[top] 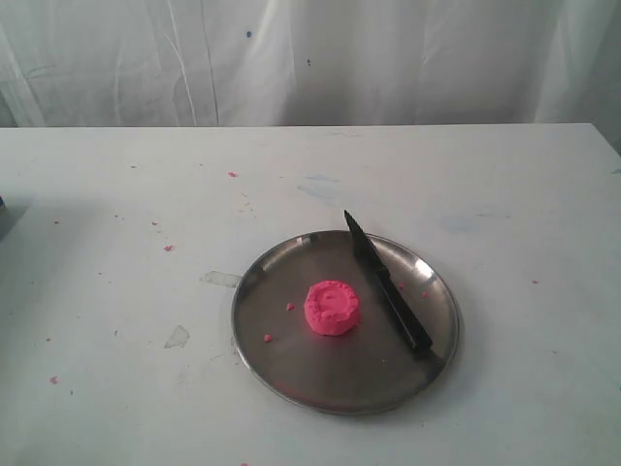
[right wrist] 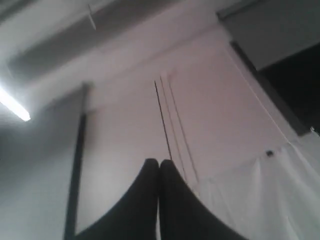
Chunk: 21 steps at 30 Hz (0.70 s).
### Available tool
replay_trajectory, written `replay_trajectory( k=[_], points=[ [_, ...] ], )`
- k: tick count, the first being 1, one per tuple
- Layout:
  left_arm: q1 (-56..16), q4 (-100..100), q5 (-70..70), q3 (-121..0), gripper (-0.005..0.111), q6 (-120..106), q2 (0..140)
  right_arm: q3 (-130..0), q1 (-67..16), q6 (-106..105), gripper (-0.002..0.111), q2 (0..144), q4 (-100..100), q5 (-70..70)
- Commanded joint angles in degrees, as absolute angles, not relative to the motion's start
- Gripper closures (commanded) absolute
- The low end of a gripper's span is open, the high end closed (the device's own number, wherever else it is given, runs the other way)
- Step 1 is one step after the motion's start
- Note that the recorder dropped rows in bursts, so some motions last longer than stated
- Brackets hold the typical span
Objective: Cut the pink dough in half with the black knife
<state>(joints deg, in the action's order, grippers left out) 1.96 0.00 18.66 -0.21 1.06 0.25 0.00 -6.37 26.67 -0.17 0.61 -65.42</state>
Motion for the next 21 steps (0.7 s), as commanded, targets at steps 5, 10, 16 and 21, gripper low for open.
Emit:
replay_trajectory(
  k=[5,10,16,21],
  points=[
    [2.14,0.0,19.77,0.0,0.107,1.27,0.0,-5.19,-6.2,21.15,0.108,0.0,-1.81,-69.96],
    [2.14,0.0,19.77,0.0,0.107,1.27,0.0,-8.95,-6.2,5.85,0.108,0.0,3.19,-64.59],
    [2.14,0.0,19.77,0.0,0.107,1.27,0.0,-15.56,-6.2,-13.56,0.108,0.0,30.51,-29.36],
    [2.14,0.0,19.77,0.0,0.107,1.27,0.0,-14.99,-6.58,-12.91,0.108,4.28,35.11,11.15]
  ],
)
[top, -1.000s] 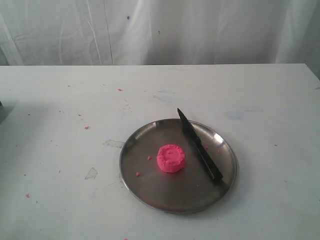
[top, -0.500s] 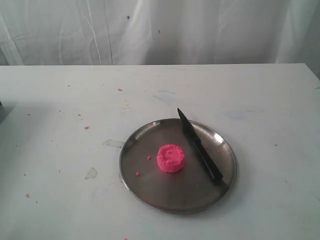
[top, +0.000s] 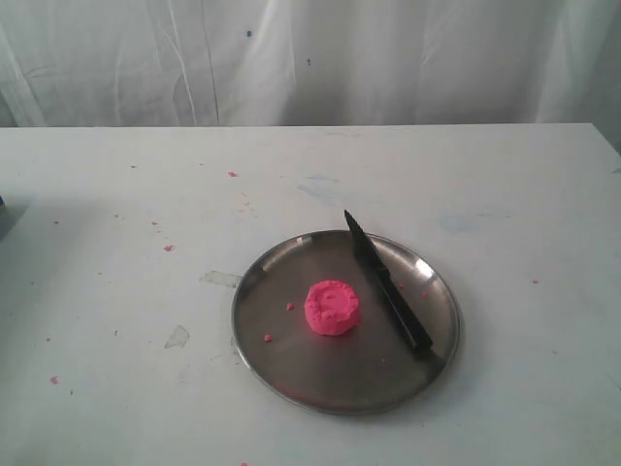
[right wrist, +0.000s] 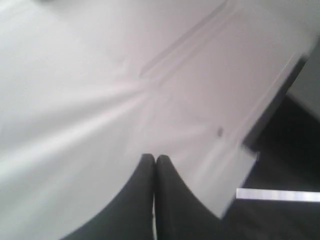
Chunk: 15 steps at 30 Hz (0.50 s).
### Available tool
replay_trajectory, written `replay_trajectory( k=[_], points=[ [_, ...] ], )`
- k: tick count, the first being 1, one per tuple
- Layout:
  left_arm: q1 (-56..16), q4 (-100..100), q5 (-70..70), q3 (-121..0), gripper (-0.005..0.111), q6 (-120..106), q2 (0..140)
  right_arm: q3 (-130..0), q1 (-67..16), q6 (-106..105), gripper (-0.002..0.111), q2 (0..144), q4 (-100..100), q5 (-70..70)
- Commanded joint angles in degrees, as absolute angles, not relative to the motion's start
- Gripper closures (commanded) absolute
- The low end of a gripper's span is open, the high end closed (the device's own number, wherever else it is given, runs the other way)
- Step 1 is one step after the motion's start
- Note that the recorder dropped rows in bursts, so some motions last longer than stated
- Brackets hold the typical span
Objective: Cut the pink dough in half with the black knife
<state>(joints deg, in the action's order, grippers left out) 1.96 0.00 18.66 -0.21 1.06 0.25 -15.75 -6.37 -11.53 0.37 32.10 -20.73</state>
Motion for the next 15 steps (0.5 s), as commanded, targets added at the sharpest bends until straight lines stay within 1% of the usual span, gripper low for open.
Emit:
replay_trajectory(
  k=[1,6,10,12,15],
  points=[
    [2.14,0.0,19.77,0.0,0.107,1.27,0.0,-14.19,-7.03,-13.45,0.108,5.49,36.44,12.21],
    [2.14,0.0,19.77,0.0,0.107,1.27,0.0,-12.11,-8.24,-12.9,0.108,9.48,33.14,2.7],
    [2.14,0.0,19.77,0.0,0.107,1.27,0.0,-11.88,-8.24,-10.47,0.108,10.63,32.66,-1.45],
    [2.14,0.0,19.77,0.0,0.107,1.27,0.0,-11.88,-8.24,-5.85,0.108,10.63,32.66,-5.73],
    [2.14,0.0,19.77,0.0,0.107,1.27,0.0,-11.88,-8.24,7.07,0.108,10.51,32.55,-11.0]
  ],
)
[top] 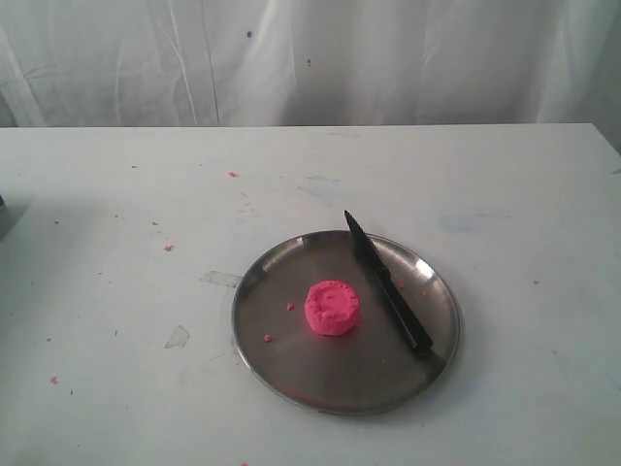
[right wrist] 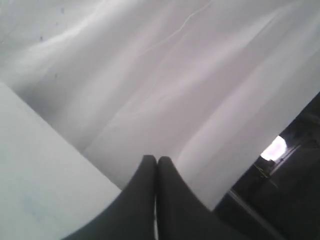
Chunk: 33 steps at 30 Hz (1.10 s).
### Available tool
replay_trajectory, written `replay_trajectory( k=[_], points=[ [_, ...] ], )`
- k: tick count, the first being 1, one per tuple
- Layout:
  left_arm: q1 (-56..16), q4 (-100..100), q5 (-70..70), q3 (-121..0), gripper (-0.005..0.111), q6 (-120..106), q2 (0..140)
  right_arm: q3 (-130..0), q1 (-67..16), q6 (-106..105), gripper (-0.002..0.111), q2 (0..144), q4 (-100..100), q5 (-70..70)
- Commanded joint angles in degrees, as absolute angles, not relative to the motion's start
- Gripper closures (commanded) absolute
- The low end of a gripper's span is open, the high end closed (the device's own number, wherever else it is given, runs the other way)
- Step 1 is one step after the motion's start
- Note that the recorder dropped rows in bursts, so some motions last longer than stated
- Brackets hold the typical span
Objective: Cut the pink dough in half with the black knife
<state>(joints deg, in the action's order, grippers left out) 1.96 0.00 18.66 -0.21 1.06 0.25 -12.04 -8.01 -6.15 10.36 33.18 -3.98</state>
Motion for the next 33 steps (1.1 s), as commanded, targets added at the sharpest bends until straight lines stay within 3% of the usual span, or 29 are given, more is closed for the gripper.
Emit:
replay_trajectory(
  k=[1,5,17,25,33],
  points=[
    [2.14,0.0,19.77,0.0,0.107,1.27,0.0,-11.88,-8.24,12.42,0.108,10.51,32.55,-11.83],
    [2.14,0.0,19.77,0.0,0.107,1.27,0.0,-11.88,-8.24,24.55,0.108,10.51,32.81,-9.98],
    [2.14,0.0,19.77,0.0,0.107,1.27,0.0,-15.29,-8.54,26.25,0.108,16.7,32.81,9.26],
    [2.14,0.0,19.77,0.0,0.107,1.27,0.0,-24.04,-15.36,24.11,0.108,41.08,26.79,22.25],
    [2.14,0.0,19.77,0.0,0.107,1.27,0.0,-39.2,-22.28,-10.7,0.108,73.29,-4.27,33.05]
  ],
)
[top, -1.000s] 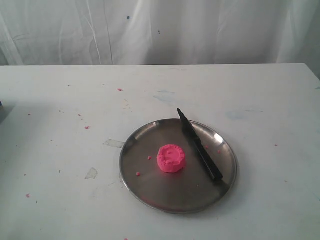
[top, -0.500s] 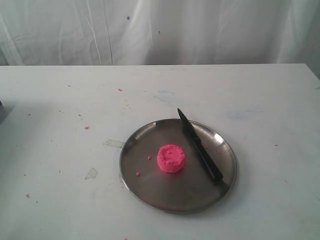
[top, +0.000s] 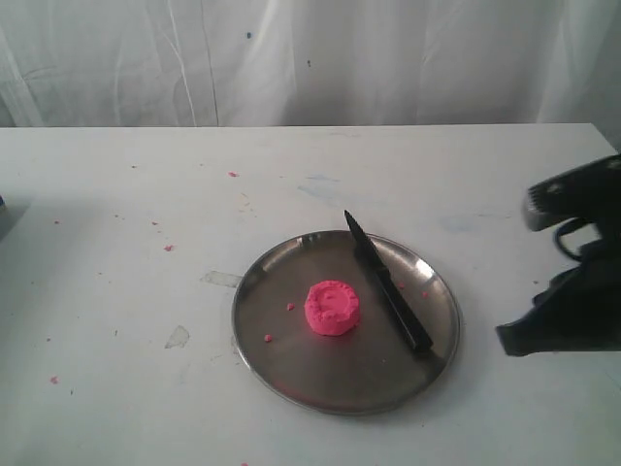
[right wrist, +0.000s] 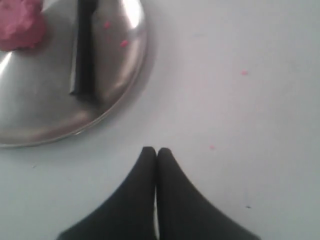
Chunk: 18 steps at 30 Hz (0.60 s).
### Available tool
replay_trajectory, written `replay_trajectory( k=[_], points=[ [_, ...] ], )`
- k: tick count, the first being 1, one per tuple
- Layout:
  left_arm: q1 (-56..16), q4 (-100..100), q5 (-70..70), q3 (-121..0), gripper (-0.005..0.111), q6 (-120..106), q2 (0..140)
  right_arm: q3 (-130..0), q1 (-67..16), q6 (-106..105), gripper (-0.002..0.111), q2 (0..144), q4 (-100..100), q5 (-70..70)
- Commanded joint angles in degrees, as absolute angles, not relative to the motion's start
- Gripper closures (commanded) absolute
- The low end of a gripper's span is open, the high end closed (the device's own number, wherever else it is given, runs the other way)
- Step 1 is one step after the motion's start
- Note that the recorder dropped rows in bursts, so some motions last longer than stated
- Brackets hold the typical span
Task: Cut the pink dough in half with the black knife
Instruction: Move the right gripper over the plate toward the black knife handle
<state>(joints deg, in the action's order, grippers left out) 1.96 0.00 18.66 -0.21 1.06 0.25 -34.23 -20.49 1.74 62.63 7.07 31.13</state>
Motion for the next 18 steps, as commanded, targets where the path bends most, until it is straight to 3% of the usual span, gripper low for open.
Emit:
replay_trajectory(
  k=[1,5,10,15,18],
  points=[
    [2.14,0.0,19.77,0.0,0.107,1.27,0.0,-39.72,-22.28,-10.7,0.108,74.56,-4.65,32.95],
    [2.14,0.0,19.77,0.0,0.107,1.27,0.0,-41.21,-22.28,-10.55,0.108,78.33,-3.97,35.6],
    [2.14,0.0,19.77,0.0,0.107,1.27,0.0,-45.68,-22.28,15.57,0.108,79.08,20.34,53.57],
    [2.14,0.0,19.77,0.0,0.107,1.27,0.0,-45.67,-22.28,-4.48,0.108,81.28,-0.73,55.3],
    [2.14,0.0,19.77,0.0,0.107,1.27,0.0,-46.22,-22.28,-7.2,0.108,81.59,-5.24,48.22]
  ],
)
